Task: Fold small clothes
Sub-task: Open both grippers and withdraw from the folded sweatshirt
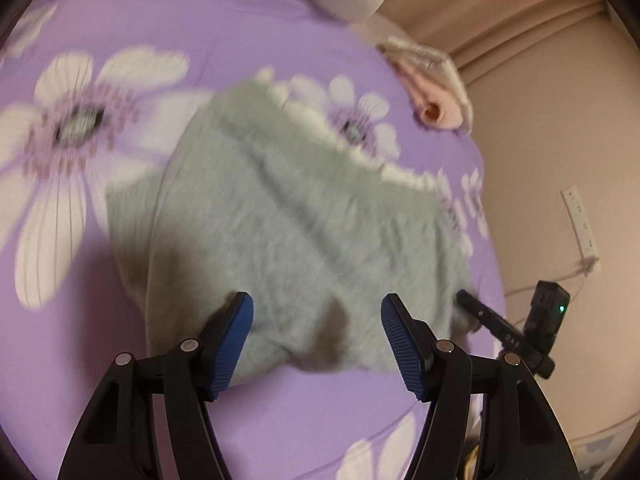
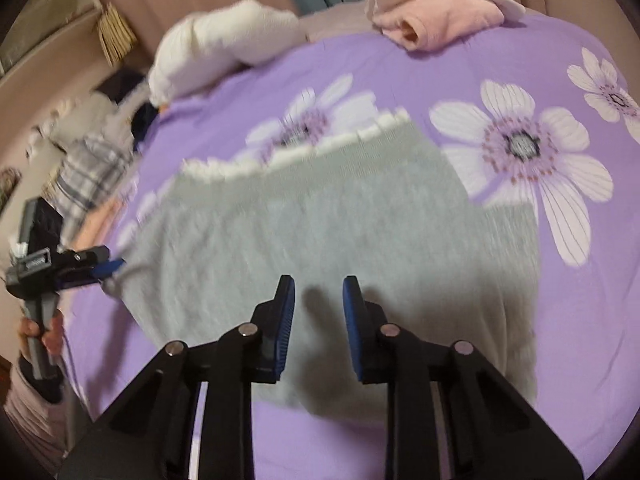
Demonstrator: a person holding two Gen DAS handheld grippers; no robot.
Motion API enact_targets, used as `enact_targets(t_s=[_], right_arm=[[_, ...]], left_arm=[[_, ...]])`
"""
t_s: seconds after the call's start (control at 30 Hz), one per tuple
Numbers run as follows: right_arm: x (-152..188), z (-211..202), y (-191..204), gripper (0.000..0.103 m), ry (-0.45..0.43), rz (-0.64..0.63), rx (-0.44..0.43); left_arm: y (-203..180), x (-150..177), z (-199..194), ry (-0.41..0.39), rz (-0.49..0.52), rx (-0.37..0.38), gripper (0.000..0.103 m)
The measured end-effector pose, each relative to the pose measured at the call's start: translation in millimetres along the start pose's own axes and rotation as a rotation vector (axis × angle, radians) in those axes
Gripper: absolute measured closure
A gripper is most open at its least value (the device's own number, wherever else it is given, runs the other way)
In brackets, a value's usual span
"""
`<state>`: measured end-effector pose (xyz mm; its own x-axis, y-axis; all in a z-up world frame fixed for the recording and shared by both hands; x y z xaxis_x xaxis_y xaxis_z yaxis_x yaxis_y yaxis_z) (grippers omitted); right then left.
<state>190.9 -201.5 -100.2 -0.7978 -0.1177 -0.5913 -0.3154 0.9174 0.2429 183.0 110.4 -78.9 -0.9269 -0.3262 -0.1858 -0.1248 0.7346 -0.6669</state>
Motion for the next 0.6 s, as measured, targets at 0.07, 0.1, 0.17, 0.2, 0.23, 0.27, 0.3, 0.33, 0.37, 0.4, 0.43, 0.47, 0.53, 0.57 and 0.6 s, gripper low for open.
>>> enact_targets(t_s=[0.07,0.1,0.17,0.2,0.23,0.27,0.3,0.33,0.37,0.4,0.43,0.47,0.53,0.57,0.6], right_arm=[[14,10,-8,0.085,0.068,-0.001,0.068],[23,13,-15,0.087,0.08,0.013,0.061],[30,10,-21,0.095,0.054,0.029,0.048],[33,9,-26,0.096,0.049,0.056,0.038],[35,7,-30,0.097,0.047,0.083,0.026],[37,4,-33,0.097,0.043,0.109,0.017],[38,0,-34,0.093,0.036,0.12,0.016],[41,-5,-32,0.092,0.021,0.125,0.018],[44,-12,-30,0.088,0.007,0.12,0.019],[47,-20,-27,0.08,-0.016,0.108,0.018],[51,-27,-22,0.076,-0.031,0.104,0.016],[54,-33,-21,0.068,-0.049,0.109,0.012],[59,-44,-21,0.063,-0.079,0.141,-0.003],[61,-47,-22,0.063,-0.09,0.164,-0.012],[63,-49,-23,0.063,-0.099,0.191,-0.022]], left_arm=[[19,8,7,0.023,-0.042,0.01,0.039],[26,10,7,0.025,-0.06,0.027,0.043],[31,12,1,0.009,-0.074,0.06,0.044],[32,14,-4,0.003,-0.089,0.077,0.044],[33,18,-9,-0.001,-0.1,0.092,0.044],[34,22,-16,-0.012,-0.105,0.101,0.044],[36,28,-25,-0.032,-0.102,0.105,0.044],[37,33,-32,-0.044,-0.1,0.108,0.044],[41,39,-42,-0.066,-0.103,0.11,0.043],[45,44,-49,-0.08,-0.108,0.11,0.043],[52,49,-56,-0.098,-0.123,0.11,0.041],[56,51,-60,-0.108,-0.136,0.115,0.04],[67,57,-66,-0.123,-0.179,0.152,0.039],[73,59,-68,-0.129,-0.207,0.177,0.039],[80,59,-68,-0.132,-0.244,0.212,0.039]])
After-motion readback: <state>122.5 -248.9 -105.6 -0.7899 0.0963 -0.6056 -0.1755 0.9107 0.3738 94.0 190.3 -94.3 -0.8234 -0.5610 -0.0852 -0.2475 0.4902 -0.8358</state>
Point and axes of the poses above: each gripper's, at about its wrist camera, not at the fingertips, and z roughly the way its jaws point, y to its left, x to its underside, the point moved 1 cm from there along z, roughly the way its jaws point, and after that the axes turned 11 degrees about -z, right-handed, at the moved point
